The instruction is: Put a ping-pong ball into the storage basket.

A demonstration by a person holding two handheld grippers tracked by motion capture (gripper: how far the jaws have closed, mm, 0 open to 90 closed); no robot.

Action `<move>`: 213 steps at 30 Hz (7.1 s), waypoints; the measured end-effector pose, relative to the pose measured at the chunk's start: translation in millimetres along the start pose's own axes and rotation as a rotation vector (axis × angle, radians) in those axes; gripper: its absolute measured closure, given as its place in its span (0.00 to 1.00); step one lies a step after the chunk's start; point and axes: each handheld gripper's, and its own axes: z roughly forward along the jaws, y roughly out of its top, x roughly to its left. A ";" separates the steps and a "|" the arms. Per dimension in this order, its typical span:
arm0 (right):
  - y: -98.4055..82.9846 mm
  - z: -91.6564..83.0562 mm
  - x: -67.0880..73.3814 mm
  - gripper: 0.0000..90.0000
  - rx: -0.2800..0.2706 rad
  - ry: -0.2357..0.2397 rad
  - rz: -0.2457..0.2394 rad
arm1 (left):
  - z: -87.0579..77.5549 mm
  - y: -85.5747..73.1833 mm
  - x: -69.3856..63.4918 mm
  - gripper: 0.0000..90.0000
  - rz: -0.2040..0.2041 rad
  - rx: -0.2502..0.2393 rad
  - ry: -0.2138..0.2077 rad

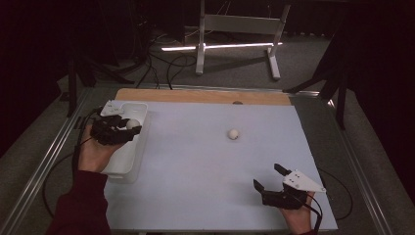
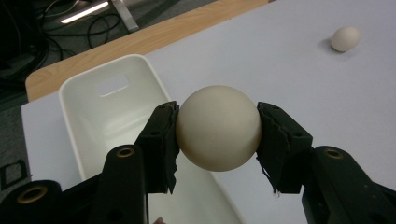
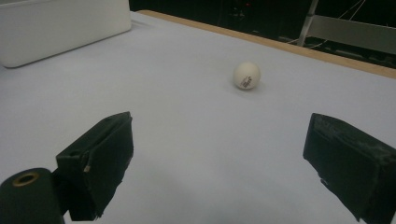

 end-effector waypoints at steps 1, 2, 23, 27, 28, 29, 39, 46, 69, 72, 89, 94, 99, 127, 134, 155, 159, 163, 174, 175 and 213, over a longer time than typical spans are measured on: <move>0.0 0.0 0.2 0.09 0.001 0.000 0.000 | -0.6 -0.5 1.3 0.57 -0.004 -0.001 0.000; 0.1 0.0 0.3 0.09 0.001 0.000 -0.002 | -0.7 -0.9 2.0 0.57 -0.006 -0.003 0.001; -0.1 0.0 -0.1 0.09 0.000 -0.001 0.000 | -5.7 -8.5 13.2 0.57 0.016 -0.002 0.003; 0.0 0.1 -0.1 0.09 -0.001 0.000 -0.001 | -5.4 -9.7 14.4 0.57 0.029 0.007 0.004; 0.0 0.1 -0.1 0.09 -0.001 0.000 -0.001 | -5.4 -9.7 14.4 0.57 0.029 0.007 0.004; -0.1 0.1 0.1 0.09 0.002 0.000 -0.003 | -5.6 -11.2 16.0 0.57 0.028 0.005 0.003; -0.1 0.3 0.1 0.09 0.003 -0.001 -0.003 | -9.3 -13.1 20.9 0.57 0.024 -0.009 -0.019; -0.3 0.3 -0.2 0.09 0.002 -0.001 -0.002 | -10.4 -15.6 23.1 0.57 0.024 -0.001 -0.009; 0.2 0.2 0.2 0.09 0.000 -0.001 -0.004 | -12.1 -13.2 18.6 0.06 -0.022 -0.053 0.048; 0.2 0.2 0.0 0.09 0.000 -0.001 -0.004 | -10.1 -11.7 15.6 0.06 -0.020 -0.059 0.037; -0.1 -1.0 -0.7 0.09 -0.003 -0.006 -0.001 | -4.3 -1.6 1.6 0.06 0.013 -0.071 0.018; -0.1 0.0 -0.1 0.09 -0.001 -0.004 -0.002 | -1.7 2.7 -3.1 0.06 0.023 -0.074 0.007; -0.4 -1.1 -1.0 0.09 -0.003 -0.005 0.000 | 1.2 6.0 -8.2 0.06 0.039 -0.068 0.000; 0.5 -2.2 -1.5 0.09 -0.009 -0.008 0.004 | 25.7 20.7 -35.1 0.06 0.077 -0.068 -0.043; 0.2 -2.5 -3.0 0.09 -0.009 -0.010 0.002 | 29.7 23.7 -38.7 0.05 0.083 -0.066 -0.051; 0.6 -3.6 -3.5 0.09 -0.014 -0.013 0.003 | 39.9 35.9 -55.2 0.01 0.084 -0.078 -0.109; 0.9 -2.9 -3.0 0.09 -0.016 -0.012 -0.001 | 42.5 37.5 -57.4 0.00 0.079 -0.080 -0.116; 1.0 -3.6 -3.0 0.09 -0.018 -0.014 0.002 | 44.8 39.3 -59.9 0.00 0.081 -0.083 -0.124; 0.8 -3.6 -3.5 0.09 -0.017 -0.012 0.001 | 49.6 44.3 -66.0 0.00 0.095 -0.104 -0.123; 0.9 -3.7 -3.7 0.09 -0.018 -0.013 0.002 | 50.1 44.8 -66.2 0.00 0.097 -0.104 -0.127; 2.8 -7.4 -5.2 0.09 -0.031 -0.017 0.004 | 77.1 61.4 -86.5 0.00 0.097 -0.135 -0.161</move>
